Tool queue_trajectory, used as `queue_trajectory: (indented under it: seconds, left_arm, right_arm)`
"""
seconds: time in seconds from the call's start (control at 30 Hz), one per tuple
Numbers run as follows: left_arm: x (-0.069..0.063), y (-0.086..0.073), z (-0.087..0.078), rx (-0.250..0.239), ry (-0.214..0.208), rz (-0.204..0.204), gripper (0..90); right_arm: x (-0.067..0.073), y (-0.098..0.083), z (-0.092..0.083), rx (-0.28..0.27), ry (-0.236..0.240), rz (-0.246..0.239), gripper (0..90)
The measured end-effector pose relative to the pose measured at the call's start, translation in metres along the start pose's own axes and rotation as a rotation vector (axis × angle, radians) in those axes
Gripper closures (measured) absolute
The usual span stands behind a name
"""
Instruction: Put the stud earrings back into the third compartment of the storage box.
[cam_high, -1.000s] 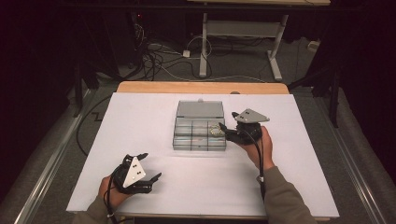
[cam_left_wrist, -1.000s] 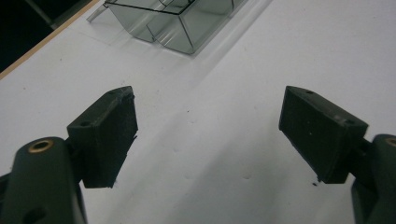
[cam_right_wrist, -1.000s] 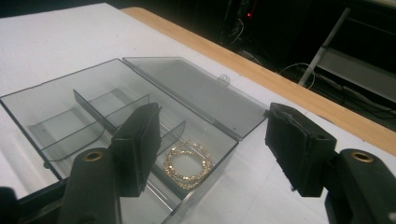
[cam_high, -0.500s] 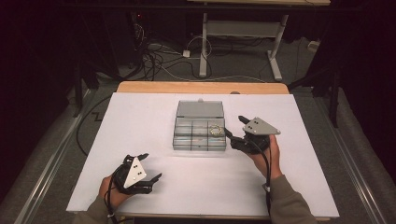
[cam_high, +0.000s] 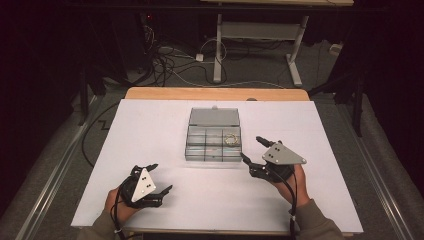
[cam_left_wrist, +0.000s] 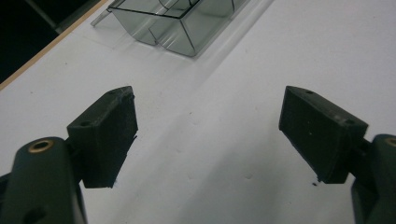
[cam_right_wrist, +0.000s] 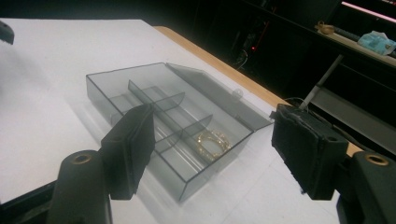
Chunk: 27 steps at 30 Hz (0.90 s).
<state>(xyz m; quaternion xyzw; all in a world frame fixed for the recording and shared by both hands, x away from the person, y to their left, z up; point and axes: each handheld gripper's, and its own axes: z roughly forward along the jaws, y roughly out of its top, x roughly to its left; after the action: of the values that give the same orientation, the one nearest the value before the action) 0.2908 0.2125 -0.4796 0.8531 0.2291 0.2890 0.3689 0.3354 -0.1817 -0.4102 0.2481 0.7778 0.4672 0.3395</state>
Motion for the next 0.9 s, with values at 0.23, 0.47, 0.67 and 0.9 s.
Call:
queue_trajectory:
  seconds: [0.23, 0.47, 0.67, 0.9]
  left_arm:
    - [0.000, 0.000, 0.001, -0.002, 0.003, 0.000, 18.1]
    - [-0.001, 0.000, 0.001, 0.001, 0.008, 0.004, 18.1]
    - [0.000, 0.000, 0.000, 0.001, 0.013, 0.003, 18.1]
    - [0.001, -0.001, 0.001, 0.006, 0.004, -0.005, 18.4]
  right_arm:
    - [0.000, -0.011, -0.015, -0.006, -0.003, -0.001, 29.4]
    - [-0.001, -0.023, -0.024, -0.019, -0.008, 0.003, 29.4]
    - [-0.001, -0.033, -0.030, -0.003, -0.033, -0.003, 28.9]
    - [0.000, -0.046, -0.039, 0.035, -0.049, -0.022, 28.2]
